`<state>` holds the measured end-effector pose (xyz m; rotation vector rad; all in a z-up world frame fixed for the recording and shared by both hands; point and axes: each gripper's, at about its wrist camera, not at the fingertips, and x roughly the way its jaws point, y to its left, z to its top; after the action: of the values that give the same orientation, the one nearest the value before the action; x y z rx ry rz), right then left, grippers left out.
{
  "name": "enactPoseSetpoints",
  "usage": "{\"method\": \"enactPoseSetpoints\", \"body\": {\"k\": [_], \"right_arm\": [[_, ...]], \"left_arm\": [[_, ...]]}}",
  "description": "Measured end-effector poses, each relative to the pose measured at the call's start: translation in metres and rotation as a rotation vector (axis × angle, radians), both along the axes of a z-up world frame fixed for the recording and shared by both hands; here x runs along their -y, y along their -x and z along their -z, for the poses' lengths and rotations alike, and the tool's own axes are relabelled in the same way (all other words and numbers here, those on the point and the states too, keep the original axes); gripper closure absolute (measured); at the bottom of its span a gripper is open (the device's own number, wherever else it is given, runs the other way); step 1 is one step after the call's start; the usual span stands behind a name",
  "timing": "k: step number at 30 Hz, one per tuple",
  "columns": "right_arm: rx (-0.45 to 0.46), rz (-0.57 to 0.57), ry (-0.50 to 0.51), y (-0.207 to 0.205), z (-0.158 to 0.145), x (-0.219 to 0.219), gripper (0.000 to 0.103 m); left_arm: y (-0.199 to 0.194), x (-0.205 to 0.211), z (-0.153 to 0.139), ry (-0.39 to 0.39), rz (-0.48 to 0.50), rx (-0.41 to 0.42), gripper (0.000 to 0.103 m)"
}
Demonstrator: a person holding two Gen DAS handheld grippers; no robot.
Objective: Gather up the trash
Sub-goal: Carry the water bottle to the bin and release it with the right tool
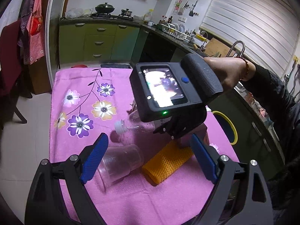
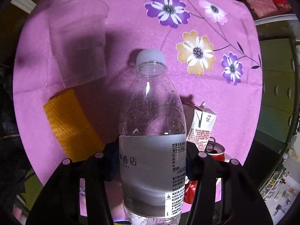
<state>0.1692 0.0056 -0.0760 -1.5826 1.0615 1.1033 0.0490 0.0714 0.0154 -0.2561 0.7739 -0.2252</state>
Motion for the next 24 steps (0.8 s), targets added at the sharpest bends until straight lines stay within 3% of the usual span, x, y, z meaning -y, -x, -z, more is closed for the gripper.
{"method": "enactPoseSetpoints", "body": {"k": [9,13,19,24], "right_arm": [[-0.085,0.106,-0.168,-0.011,-0.057,0.012,0.051],[-0.09,0.179,-0.248,-0.013,-0.089,0.042,0.051],[-0.032,0.45,-0.361,-0.037,-0.13,0.159,0.05],[0.037,0.772,-0.406,-0.066,-0.12,0.29,0.05]], "left_arm": [[0.004,0.013,-0.004,-0.02,0.038,0.009,0.018],[0.006,0.027,-0.005,-0.03,0.08,0.012,0.018],[0.002,0.05,-0.005,-0.038,0.155,0.019,0.018],[-0.001,0.067,-0.004,-0.026,0.201,0.03,0.018]]}}
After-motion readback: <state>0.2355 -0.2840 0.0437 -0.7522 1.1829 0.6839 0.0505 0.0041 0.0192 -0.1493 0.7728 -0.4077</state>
